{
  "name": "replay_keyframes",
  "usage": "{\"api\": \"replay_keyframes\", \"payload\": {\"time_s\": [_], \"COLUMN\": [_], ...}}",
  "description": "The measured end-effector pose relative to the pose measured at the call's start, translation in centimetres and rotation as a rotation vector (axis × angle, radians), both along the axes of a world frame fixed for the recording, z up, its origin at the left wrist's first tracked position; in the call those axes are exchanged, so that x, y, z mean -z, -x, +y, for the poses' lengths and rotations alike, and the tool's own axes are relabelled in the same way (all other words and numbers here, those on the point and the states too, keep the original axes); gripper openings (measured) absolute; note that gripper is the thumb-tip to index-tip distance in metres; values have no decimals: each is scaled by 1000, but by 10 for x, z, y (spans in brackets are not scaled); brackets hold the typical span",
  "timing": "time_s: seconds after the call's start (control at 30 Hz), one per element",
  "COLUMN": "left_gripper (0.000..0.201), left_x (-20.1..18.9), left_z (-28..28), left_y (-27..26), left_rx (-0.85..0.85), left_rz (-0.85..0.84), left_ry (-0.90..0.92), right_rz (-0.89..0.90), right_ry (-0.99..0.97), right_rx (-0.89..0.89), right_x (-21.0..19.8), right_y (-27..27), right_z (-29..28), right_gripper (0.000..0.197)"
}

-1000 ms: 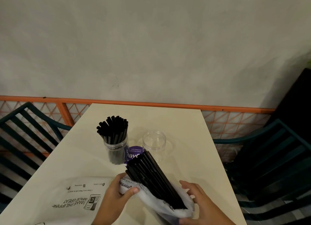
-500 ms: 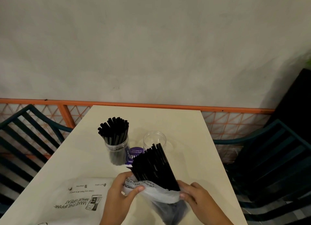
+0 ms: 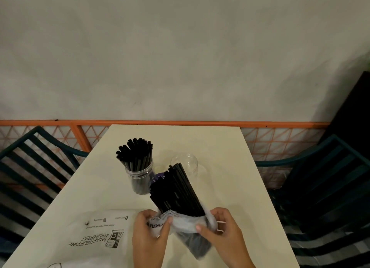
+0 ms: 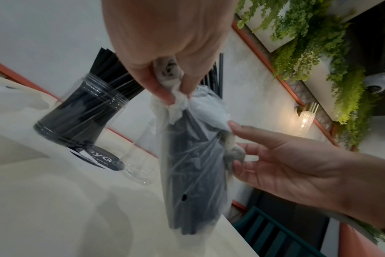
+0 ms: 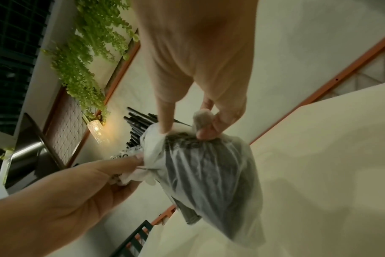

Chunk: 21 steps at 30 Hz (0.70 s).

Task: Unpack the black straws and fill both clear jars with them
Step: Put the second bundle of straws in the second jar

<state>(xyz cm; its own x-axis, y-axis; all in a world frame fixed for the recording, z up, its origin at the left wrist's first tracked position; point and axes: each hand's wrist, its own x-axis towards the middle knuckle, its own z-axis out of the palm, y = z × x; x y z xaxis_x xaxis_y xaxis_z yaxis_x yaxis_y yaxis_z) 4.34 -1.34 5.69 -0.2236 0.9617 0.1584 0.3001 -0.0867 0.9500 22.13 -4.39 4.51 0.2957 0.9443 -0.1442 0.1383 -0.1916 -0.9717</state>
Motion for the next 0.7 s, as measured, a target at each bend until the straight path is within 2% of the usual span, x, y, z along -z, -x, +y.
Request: {"api": "replay_keyframes", "payload": {"time_s": [0.07,0.13,0.23,0.3,0.4,0.5,0.57,0.6,0.67,0.7], "left_gripper": [40,40,32,35,25,35,41,41,29,19], "left_x": [-1,-1,-2,-6,-4,6,11,12,12,11], "left_z": [-4,-10,-19,-20,-10,1,6,7,9,10], "left_y": [-1,-3,-3,0,7,14,18,20,21,20], "left_rx": [14,58,173,278,325,310,313,307,314,337], "left_rz": [22,44,2,-14,12,14,-6,-14,-27,-44], "left_ry": [53,66,-46,-88,-99,-12,12,2,-46,-67], "right_rz": [-25,-25,-67,-130,-226,-308,-250,-203,-161,-164], "right_ry": [-12,-25,-48,-68,-134,-210,-258,-253,-171,-124], "right_rx": [67,102,161,203,247,175,86,32,-59,-55], "right_x": [4,8,10,10,11,8,-2,-7,-9,-10], "right_y": [4,7,11,13,19,29,36,39,43,45], "right_z": [3,5,6,7,8,2,-7,-11,-17,-18], "right_gripper": [28,24,25,28,36,35,22,29,71,85]}}
